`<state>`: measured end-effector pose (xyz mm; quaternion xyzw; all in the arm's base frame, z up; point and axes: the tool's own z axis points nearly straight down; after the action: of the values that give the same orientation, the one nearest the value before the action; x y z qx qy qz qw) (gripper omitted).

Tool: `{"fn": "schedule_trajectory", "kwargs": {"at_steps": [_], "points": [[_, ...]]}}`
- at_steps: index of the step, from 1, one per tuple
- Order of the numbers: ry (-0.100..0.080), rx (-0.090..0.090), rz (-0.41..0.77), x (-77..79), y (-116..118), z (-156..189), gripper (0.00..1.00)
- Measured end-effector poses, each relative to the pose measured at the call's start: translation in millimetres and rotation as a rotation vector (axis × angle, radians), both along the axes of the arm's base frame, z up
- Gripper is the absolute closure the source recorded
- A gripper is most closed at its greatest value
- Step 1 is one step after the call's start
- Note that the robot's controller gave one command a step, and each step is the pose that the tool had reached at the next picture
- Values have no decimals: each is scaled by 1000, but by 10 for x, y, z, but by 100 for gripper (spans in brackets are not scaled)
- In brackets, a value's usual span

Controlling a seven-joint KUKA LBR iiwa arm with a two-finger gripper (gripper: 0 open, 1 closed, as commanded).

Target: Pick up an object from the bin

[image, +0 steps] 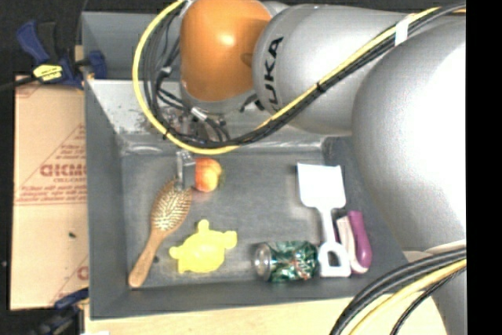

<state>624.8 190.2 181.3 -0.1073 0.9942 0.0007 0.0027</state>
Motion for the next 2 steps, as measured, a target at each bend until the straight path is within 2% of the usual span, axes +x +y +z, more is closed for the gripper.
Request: {"fn": "schedule_trajectory", "kwargs": {"at_steps": [1, 2], "points": [[1, -1, 74, -77, -313, -340, 0], [-8, -1, 256, 126, -1020, -526, 0]]}}
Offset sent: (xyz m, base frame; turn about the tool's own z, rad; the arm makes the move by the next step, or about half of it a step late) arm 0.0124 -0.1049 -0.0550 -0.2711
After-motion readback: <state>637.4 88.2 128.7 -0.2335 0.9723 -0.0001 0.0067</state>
